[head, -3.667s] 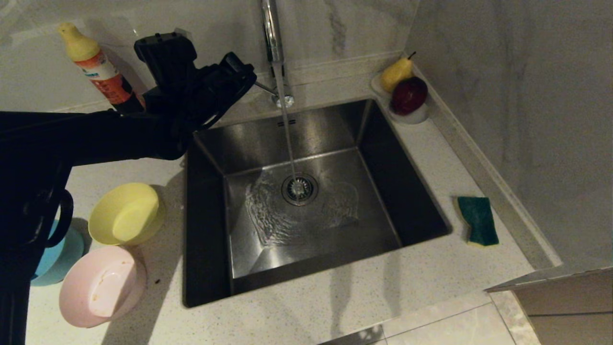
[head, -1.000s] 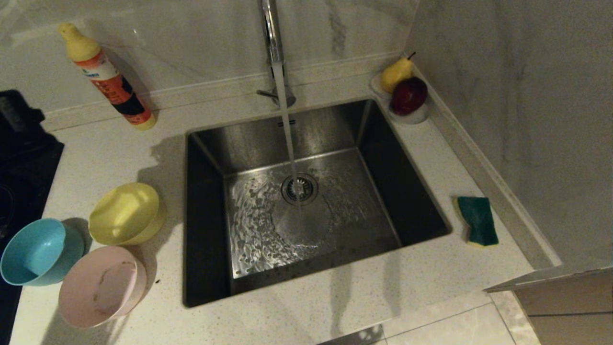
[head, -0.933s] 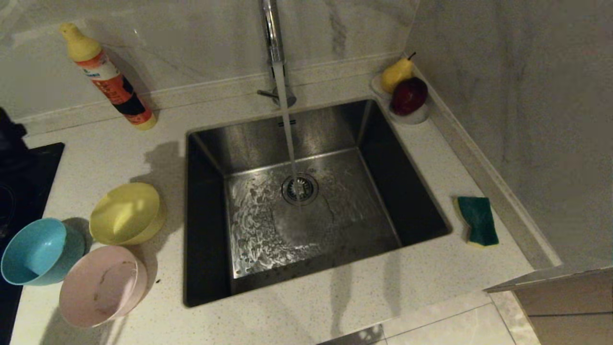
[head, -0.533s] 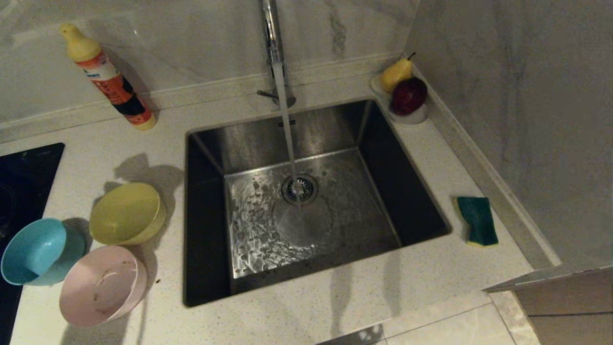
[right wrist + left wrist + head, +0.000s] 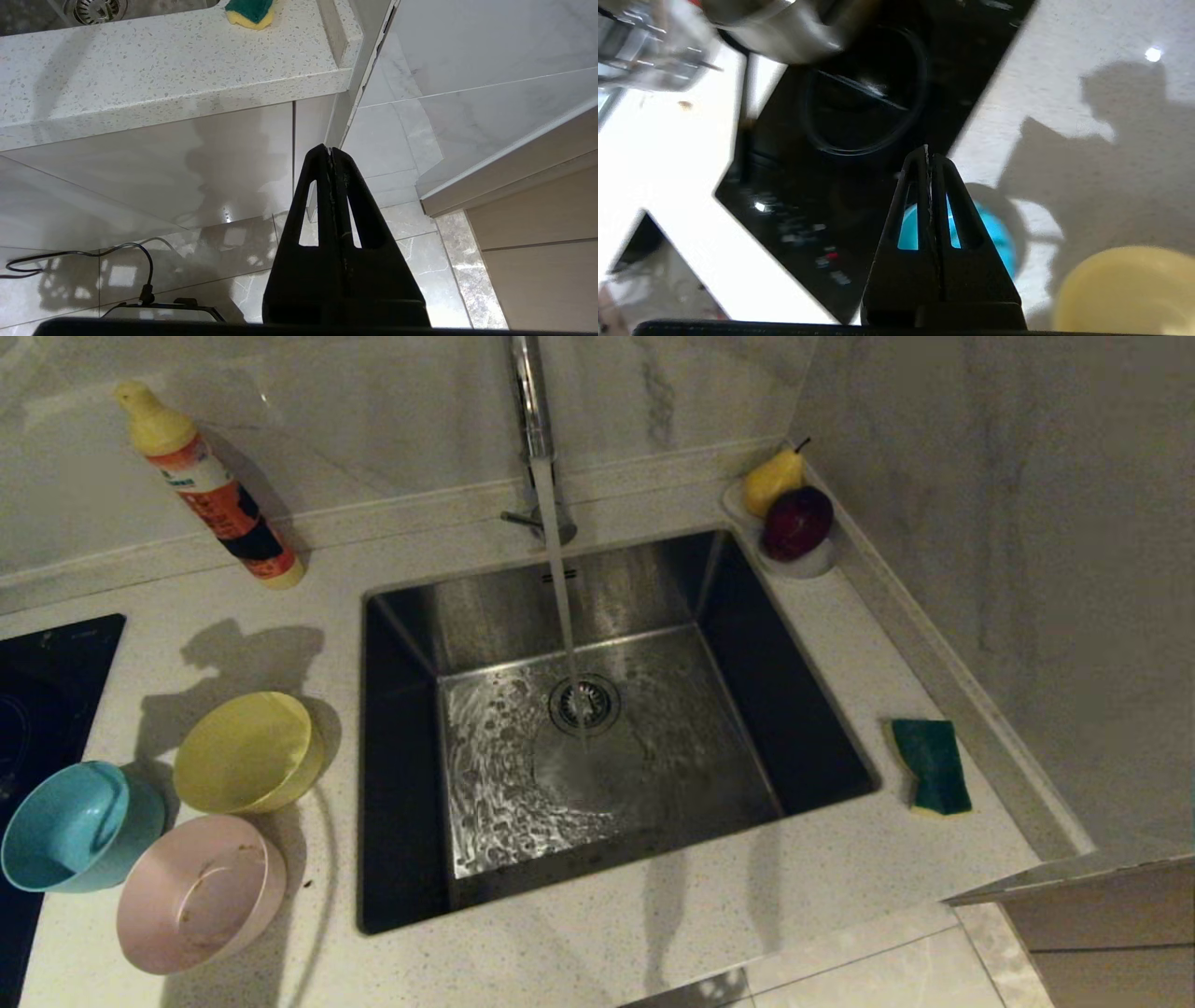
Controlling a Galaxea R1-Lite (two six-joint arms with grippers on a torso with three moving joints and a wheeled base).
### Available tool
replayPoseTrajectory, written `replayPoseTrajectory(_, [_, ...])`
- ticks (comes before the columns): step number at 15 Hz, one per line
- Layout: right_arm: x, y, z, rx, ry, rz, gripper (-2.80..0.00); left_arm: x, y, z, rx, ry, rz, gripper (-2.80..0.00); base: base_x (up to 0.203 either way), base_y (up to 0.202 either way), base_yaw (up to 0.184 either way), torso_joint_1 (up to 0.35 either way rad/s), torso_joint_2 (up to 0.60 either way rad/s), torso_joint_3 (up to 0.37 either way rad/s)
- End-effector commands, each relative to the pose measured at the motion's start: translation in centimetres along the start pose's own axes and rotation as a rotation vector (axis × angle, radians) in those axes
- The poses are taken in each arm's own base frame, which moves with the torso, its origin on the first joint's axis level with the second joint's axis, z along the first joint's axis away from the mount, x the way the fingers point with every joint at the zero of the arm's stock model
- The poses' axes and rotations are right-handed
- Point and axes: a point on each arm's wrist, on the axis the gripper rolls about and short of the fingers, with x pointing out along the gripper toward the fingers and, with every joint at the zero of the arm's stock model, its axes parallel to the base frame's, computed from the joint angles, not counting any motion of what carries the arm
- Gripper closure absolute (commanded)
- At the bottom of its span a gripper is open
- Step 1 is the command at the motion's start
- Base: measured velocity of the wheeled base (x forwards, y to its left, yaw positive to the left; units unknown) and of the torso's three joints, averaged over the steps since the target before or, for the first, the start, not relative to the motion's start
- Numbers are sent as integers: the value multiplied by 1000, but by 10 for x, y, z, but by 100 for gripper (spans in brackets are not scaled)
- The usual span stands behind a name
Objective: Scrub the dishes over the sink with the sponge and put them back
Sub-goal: Turn on the faucet, then pick up a bowl and the sponge
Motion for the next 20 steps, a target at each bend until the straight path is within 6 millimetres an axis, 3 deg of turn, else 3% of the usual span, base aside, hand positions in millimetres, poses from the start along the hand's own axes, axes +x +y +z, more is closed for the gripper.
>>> replayPoseTrajectory(1, [0, 0, 0, 0, 0, 1, 0, 35, -21, -2, 3, 84, -64, 0, 0, 0, 0, 0, 0, 0])
replayPoseTrajectory(5, [0, 0, 0, 0, -1, 1, 0, 64, -18, 14, -129, 226, -248, 0, 0, 0, 0, 0, 0, 0])
replayPoseTrajectory(10, [0, 0, 0, 0, 0, 2, 0, 89, -16, 4, -167, 292, -211, 0, 0, 0, 0, 0, 0, 0])
replayPoseTrajectory(12, [0, 0, 0, 0, -1, 1, 0, 89, -12, 7, -193, 284, -220, 0, 0, 0, 0, 0, 0, 0])
replayPoseTrajectory(15, [0, 0, 0, 0, -1, 1, 0, 59, -2, 25, -248, 225, -329, 0, 0, 0, 0, 0, 0, 0])
replayPoseTrajectory(18, [0, 0, 0, 0, 1, 1, 0, -8, 16, 48, -282, 111, -562, 0, 0, 0, 0, 0, 0, 0])
replayPoseTrajectory(20, [0, 0, 0, 0, 0, 2, 0, -55, 26, 50, -270, 64, -762, 0, 0, 0, 0, 0, 0, 0])
